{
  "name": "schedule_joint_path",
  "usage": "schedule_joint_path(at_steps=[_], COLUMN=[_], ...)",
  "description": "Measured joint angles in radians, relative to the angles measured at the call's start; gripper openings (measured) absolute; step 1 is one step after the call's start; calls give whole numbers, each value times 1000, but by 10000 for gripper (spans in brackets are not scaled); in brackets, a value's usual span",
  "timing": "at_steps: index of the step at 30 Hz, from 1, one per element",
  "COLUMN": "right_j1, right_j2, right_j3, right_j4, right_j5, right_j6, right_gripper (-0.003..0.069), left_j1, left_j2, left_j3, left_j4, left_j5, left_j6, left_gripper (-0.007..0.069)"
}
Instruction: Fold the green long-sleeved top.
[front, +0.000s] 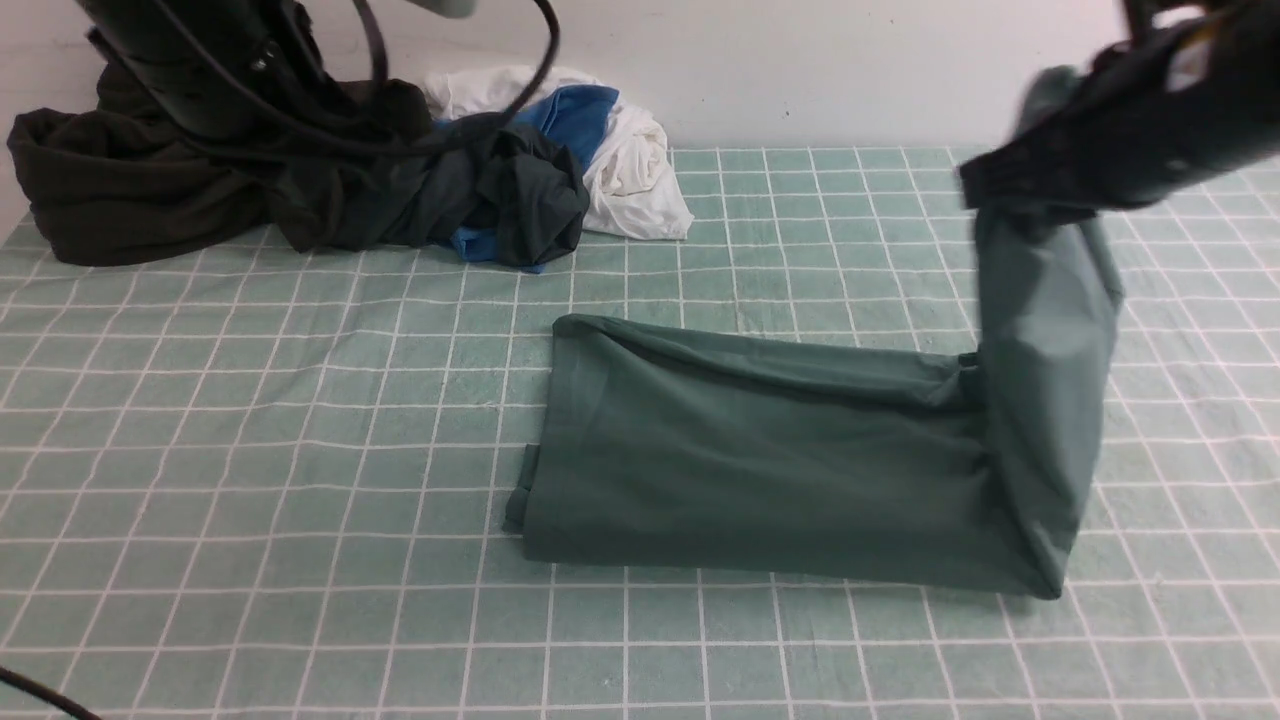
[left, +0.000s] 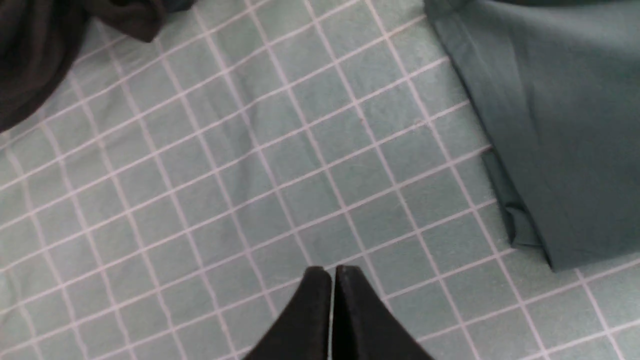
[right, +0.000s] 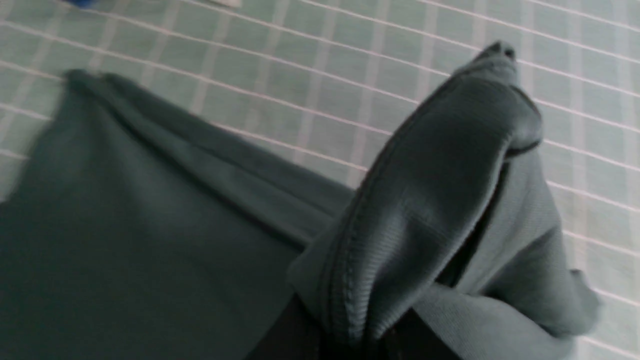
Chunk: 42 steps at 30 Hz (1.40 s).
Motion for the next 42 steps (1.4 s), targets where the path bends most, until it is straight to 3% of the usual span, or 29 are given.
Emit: schedule_joint_path(at_steps=[6, 9, 13, 16, 20, 26, 33, 42], right_j1=[172, 214, 232, 225, 198, 181, 190, 179], right_j2=[253, 381, 451, 442, 423, 462, 492, 52], right_j3=[-138, -221, -324, -382, -348, -189, -165, -18], right_j4=[66, 85, 96, 57, 31, 82, 135, 188], right_j5=[-71, -66, 3, 106, 152, 19, -20, -42], right_j6=[-12, -20, -23, -46, -67, -68, -98, -198], right_gripper=[67, 119, 271, 456, 547, 561, 533, 428], left_j1=[63, 72, 72, 72, 72, 72, 72, 72], left_j2=[-167, -242, -306, -390, -483, -639, -808, -1275], left_j3=[113, 207, 328, 479, 632, 858, 1044, 1259], left_j4=[24, 16, -9, -20, -21, -31, -76, -84], left_j5=[5, 11, -9, -98, -186, -331, -444, -431], left_j6=[-52, -61, -61, -93, -139, -185, -193, -193], left_gripper=[-3, -3, -3, -3, -3, -3, -3, -3])
